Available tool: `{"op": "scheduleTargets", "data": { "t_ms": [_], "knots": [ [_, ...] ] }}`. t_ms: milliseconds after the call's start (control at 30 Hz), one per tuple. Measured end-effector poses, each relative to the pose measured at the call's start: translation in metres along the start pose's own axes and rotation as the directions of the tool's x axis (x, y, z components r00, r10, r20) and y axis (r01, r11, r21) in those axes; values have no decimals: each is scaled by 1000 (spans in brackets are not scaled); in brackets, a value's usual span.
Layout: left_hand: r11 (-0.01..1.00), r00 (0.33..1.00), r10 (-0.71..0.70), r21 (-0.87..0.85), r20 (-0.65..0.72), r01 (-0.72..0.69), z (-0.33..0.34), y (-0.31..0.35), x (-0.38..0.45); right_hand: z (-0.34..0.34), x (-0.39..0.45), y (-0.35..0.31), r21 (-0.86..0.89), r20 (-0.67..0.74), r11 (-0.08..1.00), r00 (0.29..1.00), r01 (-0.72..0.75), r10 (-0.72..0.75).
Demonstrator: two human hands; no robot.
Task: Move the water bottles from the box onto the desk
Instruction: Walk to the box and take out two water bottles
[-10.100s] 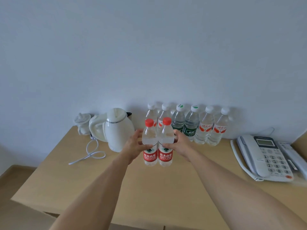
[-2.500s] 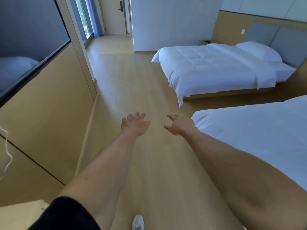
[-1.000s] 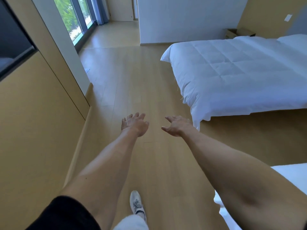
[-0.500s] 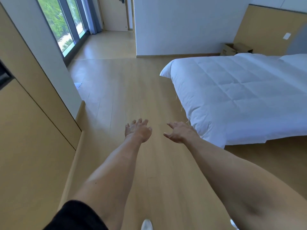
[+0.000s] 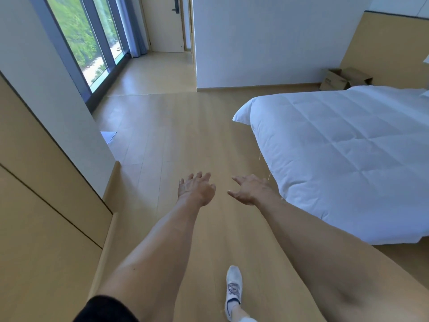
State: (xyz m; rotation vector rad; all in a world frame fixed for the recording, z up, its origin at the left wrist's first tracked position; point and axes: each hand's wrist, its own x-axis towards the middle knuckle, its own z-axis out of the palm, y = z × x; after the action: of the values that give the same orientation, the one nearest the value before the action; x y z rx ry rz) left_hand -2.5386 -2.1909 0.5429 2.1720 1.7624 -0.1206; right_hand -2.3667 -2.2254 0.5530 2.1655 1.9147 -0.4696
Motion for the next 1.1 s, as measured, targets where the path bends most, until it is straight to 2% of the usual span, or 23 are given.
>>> {"op": "scheduleTargets", "data": {
  "t_ms": [367, 633, 1100],
  "knots": [
    [998, 998, -63, -10, -2, 63, -71, -3, 218, -86, 229, -2, 39, 32, 998, 998, 47, -48],
    [995, 996, -92, -41, 12, 92, -105, -26, 335, -132, 350, -18, 2, 63, 998, 996, 64, -64],
    [997, 997, 72, -16, 7, -71, -186, -108, 591, -220, 587, -96, 7, 37, 999, 998, -47, 46]
  ]
}}
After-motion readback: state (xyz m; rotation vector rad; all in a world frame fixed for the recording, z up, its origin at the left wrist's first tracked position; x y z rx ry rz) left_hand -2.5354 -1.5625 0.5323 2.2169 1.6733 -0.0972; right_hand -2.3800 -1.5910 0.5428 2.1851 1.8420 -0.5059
